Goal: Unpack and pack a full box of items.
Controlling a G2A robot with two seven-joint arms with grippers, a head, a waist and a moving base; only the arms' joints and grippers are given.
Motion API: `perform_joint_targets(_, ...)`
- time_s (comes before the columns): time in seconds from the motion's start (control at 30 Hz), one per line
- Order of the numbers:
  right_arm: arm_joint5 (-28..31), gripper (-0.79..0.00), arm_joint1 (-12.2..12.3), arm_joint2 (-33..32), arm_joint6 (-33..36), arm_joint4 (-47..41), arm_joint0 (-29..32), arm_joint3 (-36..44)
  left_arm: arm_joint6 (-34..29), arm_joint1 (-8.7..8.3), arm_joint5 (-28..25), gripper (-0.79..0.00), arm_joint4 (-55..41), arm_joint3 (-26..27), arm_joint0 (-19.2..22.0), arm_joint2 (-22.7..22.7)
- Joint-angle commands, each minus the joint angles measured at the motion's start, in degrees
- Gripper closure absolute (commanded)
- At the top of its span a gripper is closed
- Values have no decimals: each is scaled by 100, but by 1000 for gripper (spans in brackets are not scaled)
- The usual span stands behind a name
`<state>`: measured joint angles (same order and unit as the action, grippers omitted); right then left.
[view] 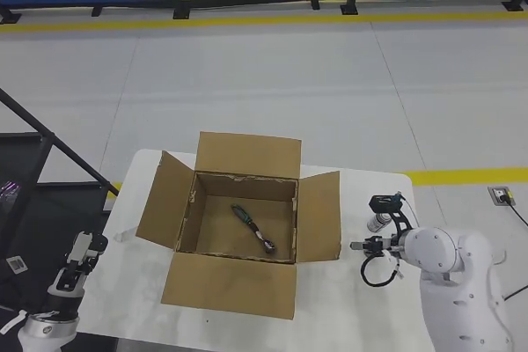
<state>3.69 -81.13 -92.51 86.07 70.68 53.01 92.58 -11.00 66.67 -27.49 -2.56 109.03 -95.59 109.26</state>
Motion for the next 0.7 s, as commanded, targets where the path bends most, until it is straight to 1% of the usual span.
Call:
perform_joint_targets(0.0, -84, -785, 16, 39, -51, 116, -52, -154, 0, 0, 0, -785, 0, 0, 0, 0)
perform_joint_targets(0.13, -234, -785, 42, 69, -184, 219, -137, -424, 0, 0, 0, -785, 0, 0, 0, 0)
perform_joint_targets(0.27, -210, -785, 79, 30, -246, 129, -239, -664, 0, 0, 0, -785, 0, 0, 0, 0)
perform_joint_targets(0.5, -189, -785, 140, 24, -319, 41, -257, -837, 0, 0, 0, -785, 0, 0, 0, 0)
perform_joint_targets(0.67, -254, -785, 181, 47, -509, 124, -259, -968, 0, 0, 0, -785, 0, 0, 0, 0)
